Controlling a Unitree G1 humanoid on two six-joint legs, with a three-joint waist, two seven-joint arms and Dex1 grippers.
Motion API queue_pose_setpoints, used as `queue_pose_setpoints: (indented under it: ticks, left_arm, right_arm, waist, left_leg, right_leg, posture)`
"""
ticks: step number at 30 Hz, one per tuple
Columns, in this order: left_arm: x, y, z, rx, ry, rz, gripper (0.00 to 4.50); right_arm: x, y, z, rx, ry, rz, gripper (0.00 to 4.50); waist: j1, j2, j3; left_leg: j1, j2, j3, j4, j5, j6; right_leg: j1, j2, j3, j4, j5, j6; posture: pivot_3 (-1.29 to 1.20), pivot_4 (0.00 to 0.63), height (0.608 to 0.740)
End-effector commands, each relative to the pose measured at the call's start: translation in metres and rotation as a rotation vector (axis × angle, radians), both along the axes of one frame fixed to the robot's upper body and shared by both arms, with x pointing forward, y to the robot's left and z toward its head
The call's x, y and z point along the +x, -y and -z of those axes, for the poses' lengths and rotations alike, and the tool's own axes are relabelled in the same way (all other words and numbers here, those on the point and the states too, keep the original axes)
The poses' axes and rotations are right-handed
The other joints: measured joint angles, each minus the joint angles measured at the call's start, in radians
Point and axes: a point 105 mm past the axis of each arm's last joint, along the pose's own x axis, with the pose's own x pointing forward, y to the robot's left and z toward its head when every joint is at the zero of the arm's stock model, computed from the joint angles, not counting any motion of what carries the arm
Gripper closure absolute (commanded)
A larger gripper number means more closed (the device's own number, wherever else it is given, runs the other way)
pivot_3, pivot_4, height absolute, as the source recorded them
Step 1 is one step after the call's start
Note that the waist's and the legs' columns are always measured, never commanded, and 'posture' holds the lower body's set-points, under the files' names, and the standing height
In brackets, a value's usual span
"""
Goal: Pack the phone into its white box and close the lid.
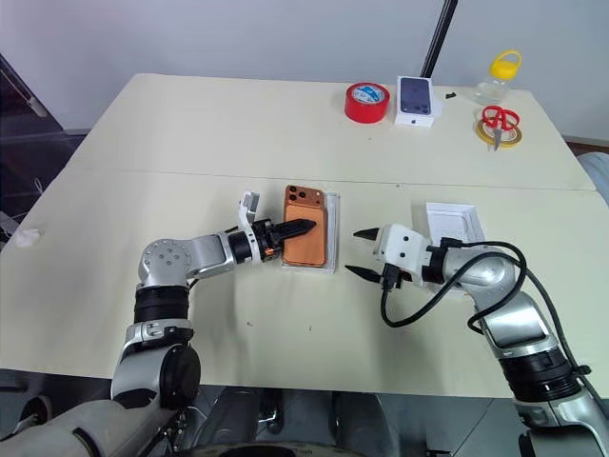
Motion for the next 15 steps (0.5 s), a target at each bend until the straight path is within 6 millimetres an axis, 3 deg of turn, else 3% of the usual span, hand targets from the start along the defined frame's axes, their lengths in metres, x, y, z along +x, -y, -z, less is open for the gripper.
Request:
queue_pose_setpoints:
  ticks: [1, 15]
  left_arm:
    - [0.0, 0.004, -0.012, 0.046, 0.048, 0.039, 0.73]
    - [-0.003, -0.016, -0.018, 0.215, 0.087, 0.051, 0.73]
  right_arm:
    - [0.003, -0.003, -0.005, 0.01, 0.04, -0.006, 1.37]
    - [0.011, -0.017, -0.002, 0.036, 0.068, -0.009, 1.37]
  waist:
    - [-0.001, 0.0, 0.0]
    - [-0.006, 0.0, 0.0]
  left_leg:
    - [0.001, 0.0, 0.0, 0.0, 0.0, 0.0]
    - [0.001, 0.001, -0.001, 0.0, 0.003, -0.005]
  right_leg:
    - [0.001, 0.0, 0.0, 0.0, 0.0, 0.0]
    - [0.001, 0.001, -0.001, 0.001, 0.0, 0.001]
  posture:
    - [0.0, 0.15, 0.733]
    - [0.0, 0.15, 0.733]
